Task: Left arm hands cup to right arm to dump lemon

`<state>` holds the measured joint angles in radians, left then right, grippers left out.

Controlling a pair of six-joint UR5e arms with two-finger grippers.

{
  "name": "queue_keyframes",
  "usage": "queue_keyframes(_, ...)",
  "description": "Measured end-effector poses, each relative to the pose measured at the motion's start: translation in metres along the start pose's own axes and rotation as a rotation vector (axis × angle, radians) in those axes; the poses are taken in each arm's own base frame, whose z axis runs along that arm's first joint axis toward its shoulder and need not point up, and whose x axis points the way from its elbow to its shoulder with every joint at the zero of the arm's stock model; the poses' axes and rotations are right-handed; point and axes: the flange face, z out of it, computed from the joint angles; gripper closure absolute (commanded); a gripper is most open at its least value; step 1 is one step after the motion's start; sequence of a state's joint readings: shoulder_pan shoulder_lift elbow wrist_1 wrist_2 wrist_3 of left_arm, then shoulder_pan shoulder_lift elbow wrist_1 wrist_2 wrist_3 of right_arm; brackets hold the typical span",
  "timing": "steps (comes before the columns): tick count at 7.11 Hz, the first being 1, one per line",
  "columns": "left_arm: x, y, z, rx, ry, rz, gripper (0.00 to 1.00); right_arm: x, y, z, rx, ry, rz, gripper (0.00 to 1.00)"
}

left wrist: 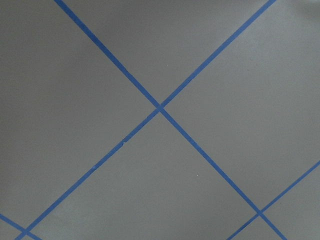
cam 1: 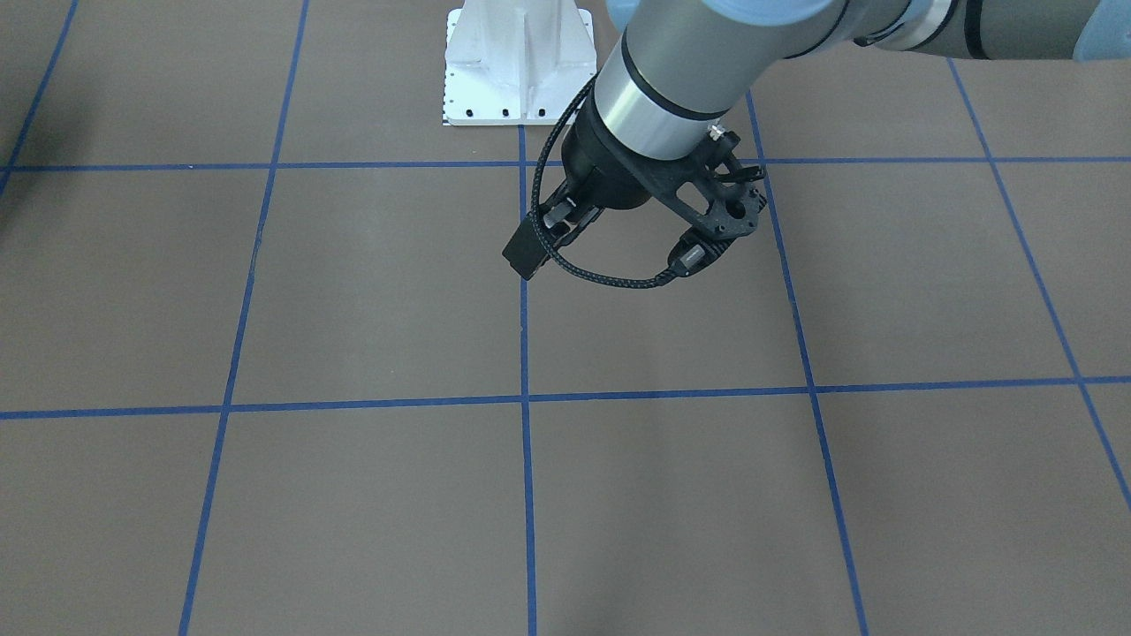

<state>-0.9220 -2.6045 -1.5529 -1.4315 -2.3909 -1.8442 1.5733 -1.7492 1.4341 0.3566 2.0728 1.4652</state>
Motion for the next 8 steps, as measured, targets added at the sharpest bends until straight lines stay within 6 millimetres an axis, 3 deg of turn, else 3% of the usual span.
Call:
queue_keyframes(3, 0.001, 0.01, -0.007, 0.006, 0.022, 0.023, 0.0, -0.035, -0.015, 0.048, -0.095, 0.113, -0.234, 1.0)
queue_keyframes(5, 0.001, 0.016, -0.014, 0.02, 0.043, 0.04, 0.0, -0.05, -0.002, 0.093, -0.188, 0.122, -0.398, 1.0)
queue_keyframes(8, 0.0, 0.026, -0.026, 0.054, 0.089, 0.075, 0.0, -0.084, 0.036, 0.171, -0.303, 0.079, -0.697, 1.0)
